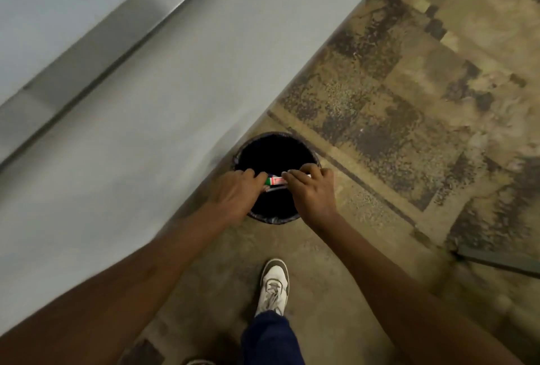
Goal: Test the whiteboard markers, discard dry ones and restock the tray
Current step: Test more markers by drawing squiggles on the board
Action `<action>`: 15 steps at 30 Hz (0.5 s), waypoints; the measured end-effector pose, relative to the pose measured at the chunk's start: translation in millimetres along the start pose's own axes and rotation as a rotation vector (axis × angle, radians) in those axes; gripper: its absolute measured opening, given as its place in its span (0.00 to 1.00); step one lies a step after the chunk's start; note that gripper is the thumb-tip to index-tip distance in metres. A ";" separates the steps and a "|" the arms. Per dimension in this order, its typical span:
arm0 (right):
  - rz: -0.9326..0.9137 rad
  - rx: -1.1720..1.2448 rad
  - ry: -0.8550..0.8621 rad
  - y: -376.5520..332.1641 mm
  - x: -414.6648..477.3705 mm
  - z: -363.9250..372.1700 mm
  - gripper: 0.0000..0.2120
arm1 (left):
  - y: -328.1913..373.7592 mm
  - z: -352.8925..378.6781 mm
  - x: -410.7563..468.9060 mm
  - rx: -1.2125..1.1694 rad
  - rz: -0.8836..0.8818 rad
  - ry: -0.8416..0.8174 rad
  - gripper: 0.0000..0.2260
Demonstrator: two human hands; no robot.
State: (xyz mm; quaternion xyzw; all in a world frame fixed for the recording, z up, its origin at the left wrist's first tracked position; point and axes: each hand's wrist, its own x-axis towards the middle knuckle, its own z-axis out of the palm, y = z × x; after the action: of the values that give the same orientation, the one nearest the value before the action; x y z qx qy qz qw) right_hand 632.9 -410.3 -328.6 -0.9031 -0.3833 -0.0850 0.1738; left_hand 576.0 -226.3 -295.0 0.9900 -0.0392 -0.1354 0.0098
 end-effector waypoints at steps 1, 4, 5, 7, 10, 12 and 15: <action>-0.010 0.003 -0.037 6.7 -5.8 14.9 0.12 | 1.1 13.8 5.3 0.013 0.000 -0.026 0.14; -0.033 -0.006 -0.132 24.6 -17.8 53.2 0.13 | 3.3 46.7 20.2 0.014 -0.004 -0.095 0.13; -0.031 -0.012 -0.158 29.1 -19.3 64.0 0.13 | 3.5 55.6 25.2 0.023 0.001 -0.099 0.13; -0.014 -0.019 -0.203 36.2 -18.5 83.2 0.13 | 3.7 70.6 35.2 0.053 -0.008 -0.124 0.12; 0.039 0.011 -0.261 43.4 -13.8 105.9 0.14 | 4.5 92.4 53.7 0.071 -0.060 -0.184 0.14; 0.071 0.017 -0.312 47.6 -13.2 117.6 0.17 | 4.7 101.8 65.1 0.060 -0.078 -0.194 0.14; 0.100 0.013 -0.371 52.4 -12.5 129.3 0.19 | 4.1 115.3 74.1 0.081 -0.068 -0.194 0.13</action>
State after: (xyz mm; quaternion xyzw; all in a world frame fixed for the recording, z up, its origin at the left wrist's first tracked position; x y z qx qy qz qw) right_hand 664.7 -403.4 -464.9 -0.9200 -0.3641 0.0943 0.1101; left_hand 615.8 -237.3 -425.7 0.9725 -0.0118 -0.2292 -0.0386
